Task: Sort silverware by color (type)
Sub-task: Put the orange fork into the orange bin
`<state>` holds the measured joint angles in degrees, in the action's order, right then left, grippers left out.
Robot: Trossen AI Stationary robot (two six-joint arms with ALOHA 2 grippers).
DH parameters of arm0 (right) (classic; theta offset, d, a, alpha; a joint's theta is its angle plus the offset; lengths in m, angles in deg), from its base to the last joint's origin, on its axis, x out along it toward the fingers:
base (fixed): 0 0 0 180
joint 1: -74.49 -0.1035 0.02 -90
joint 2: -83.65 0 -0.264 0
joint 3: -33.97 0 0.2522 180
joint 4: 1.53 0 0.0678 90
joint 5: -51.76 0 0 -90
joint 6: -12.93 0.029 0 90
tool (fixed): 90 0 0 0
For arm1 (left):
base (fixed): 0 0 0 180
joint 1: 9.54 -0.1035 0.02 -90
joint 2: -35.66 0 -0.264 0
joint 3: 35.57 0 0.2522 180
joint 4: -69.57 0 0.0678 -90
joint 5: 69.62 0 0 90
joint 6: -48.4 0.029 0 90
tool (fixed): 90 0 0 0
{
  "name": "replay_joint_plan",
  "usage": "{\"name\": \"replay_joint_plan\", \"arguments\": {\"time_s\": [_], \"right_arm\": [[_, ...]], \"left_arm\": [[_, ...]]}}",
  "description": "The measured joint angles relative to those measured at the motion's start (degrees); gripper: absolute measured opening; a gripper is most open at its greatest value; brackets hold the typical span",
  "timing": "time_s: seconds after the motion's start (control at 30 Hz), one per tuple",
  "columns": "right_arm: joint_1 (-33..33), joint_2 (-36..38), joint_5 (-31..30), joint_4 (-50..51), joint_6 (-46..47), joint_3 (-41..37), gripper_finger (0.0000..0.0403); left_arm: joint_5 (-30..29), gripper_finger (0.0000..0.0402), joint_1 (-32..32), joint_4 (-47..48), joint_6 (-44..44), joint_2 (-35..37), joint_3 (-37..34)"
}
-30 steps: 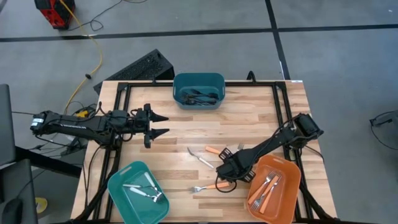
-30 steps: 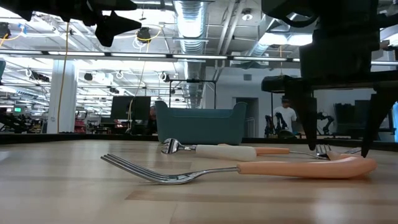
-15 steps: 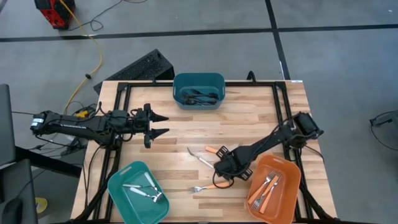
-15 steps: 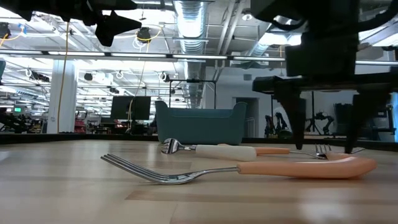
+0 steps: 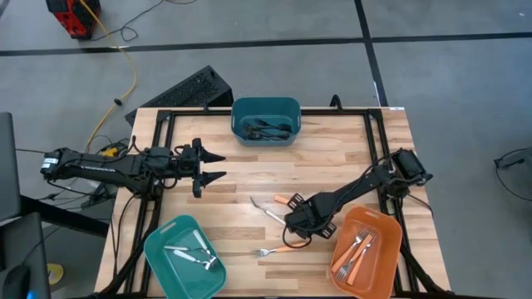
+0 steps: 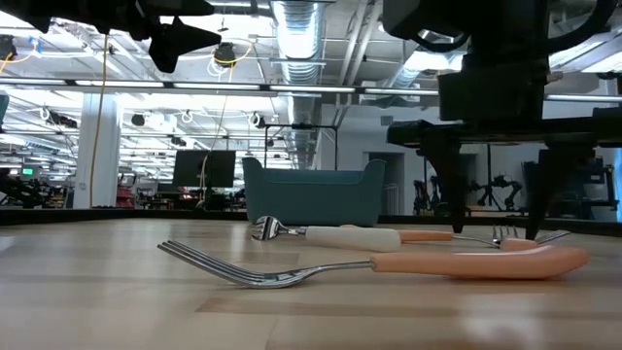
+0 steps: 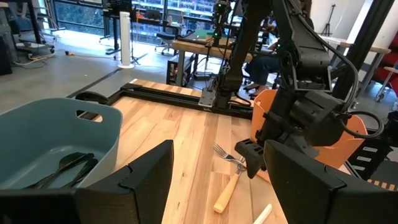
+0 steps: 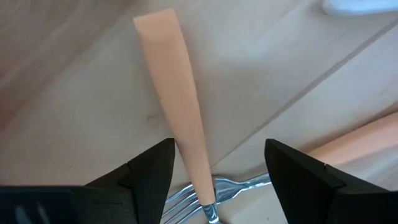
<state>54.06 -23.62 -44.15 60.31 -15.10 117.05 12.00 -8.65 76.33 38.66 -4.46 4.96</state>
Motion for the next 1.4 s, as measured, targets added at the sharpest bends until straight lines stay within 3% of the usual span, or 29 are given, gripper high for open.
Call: {"name": "replay_joint_plan", "arguments": {"time_s": [0.8, 1.03, 1.4], "right_arm": [[1.9, 0.0, -0.3, -4.6, -0.3, 0.0, 0.0276], [2.6, 0.0, -0.1, -4.9, 4.9, 0.0, 0.0276], [1.7, 0.0, 1.3, -4.7, 5.7, 0.0, 0.0276]], "left_arm": [[-2.4, 0.0235, 0.0, -0.4, 0.3, 0.0, 0.0], [-2.5, 0.0235, 0.0, -0.4, 0.0, 0.0, 0.0], [-2.6, 0.0235, 0.0, -0.2, 0.2, 0.0, 0.0]]}}
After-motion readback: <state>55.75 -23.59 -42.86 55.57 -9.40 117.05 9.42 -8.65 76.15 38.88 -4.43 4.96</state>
